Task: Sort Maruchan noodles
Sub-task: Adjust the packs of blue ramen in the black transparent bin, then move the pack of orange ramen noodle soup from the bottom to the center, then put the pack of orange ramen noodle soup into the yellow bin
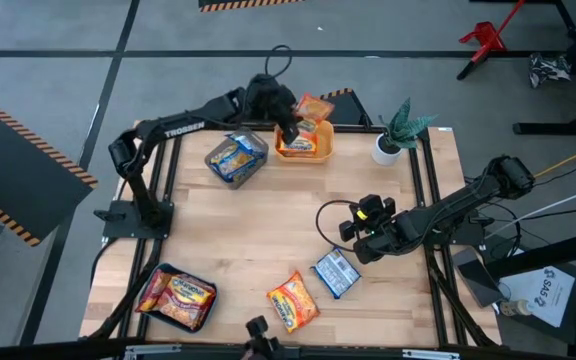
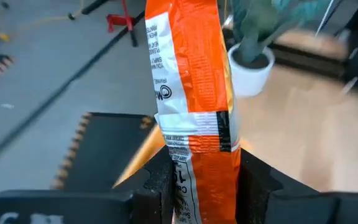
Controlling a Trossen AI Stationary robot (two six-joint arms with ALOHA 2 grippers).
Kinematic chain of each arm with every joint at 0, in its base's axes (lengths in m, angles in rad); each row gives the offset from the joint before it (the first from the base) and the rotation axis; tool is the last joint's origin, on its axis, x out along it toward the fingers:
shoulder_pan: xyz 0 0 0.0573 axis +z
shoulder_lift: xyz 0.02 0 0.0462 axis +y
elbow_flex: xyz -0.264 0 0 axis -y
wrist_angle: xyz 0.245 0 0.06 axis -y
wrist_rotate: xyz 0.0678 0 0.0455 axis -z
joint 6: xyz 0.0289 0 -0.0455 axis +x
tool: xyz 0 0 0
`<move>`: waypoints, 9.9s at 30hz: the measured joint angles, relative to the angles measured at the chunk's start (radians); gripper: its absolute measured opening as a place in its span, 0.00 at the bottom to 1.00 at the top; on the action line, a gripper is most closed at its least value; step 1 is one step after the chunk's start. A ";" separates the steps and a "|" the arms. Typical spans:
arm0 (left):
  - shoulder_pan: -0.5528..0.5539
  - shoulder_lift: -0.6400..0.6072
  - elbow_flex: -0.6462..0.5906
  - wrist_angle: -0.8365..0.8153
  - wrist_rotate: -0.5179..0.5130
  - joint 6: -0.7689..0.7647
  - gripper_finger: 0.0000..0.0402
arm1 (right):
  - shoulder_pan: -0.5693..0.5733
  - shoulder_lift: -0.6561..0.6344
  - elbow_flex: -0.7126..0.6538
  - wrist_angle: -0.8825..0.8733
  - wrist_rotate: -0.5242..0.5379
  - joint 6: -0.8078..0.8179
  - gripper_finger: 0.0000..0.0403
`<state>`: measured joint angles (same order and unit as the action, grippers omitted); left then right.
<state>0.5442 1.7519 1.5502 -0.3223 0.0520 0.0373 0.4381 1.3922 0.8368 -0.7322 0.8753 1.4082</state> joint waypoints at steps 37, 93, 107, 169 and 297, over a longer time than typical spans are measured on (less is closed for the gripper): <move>-0.084 0.291 0.217 -0.137 -0.187 -0.768 0.27 | 0.000 0.001 0.000 -0.005 -0.063 0.023 0.00; 0.080 0.179 0.217 0.001 0.763 -0.663 0.46 | 0.001 0.001 -0.001 0.084 -0.183 -0.171 0.00; -0.333 -0.428 0.218 -0.375 0.548 -0.339 0.45 | 0.133 0.072 0.000 0.661 -0.399 -0.632 0.00; -0.675 -0.530 -0.668 0.044 -0.264 -0.794 0.45 | -0.195 0.394 0.038 0.989 -0.391 -0.946 0.00; -0.436 -0.193 -0.963 1.041 -0.240 -1.335 0.34 | -0.155 0.059 0.009 0.432 -0.279 -0.551 0.00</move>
<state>0.1078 1.5585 0.5874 0.7186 -0.1885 -1.2979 0.2829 1.4513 0.8459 -0.3004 0.5967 0.8568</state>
